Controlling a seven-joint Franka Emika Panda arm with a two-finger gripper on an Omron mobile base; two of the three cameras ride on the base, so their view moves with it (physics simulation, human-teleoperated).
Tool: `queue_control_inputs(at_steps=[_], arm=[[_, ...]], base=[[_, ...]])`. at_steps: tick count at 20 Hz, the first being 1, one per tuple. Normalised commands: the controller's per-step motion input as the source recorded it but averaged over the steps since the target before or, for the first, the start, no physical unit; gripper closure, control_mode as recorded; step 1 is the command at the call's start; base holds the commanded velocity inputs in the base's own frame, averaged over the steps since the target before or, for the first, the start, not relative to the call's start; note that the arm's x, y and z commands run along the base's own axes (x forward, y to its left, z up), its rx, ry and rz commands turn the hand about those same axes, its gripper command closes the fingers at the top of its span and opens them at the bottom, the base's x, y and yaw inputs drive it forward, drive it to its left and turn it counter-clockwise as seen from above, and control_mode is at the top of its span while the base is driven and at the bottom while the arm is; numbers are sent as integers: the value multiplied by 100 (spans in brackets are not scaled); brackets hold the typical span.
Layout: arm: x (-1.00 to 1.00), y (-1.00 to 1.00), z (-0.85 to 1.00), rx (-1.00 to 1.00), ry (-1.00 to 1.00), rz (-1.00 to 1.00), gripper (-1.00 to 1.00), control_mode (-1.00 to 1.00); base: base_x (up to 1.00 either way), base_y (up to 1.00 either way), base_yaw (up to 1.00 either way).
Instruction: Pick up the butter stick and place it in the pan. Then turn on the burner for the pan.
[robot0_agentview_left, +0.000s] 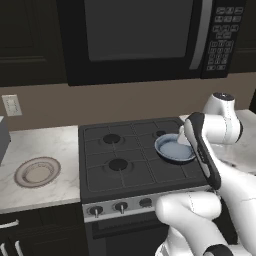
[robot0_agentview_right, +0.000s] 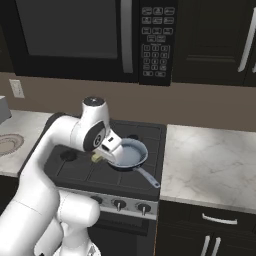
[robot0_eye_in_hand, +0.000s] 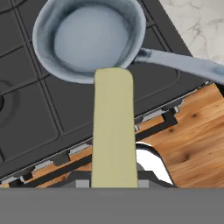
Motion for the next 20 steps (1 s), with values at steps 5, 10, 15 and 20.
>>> queue_control_inputs(at_steps=[5,10,15,20], arm=[[47,-21,-22,-1,14,0,100,-100],[44,-2,-27,-4,9,0,100,-100],[35,-1,-35,-5,2,0,100,-100],[30,0,-39,-3,0,0,100,-100]], base=[[0,0,0],[0,0,0],[0,0,0],[0,0,0]])
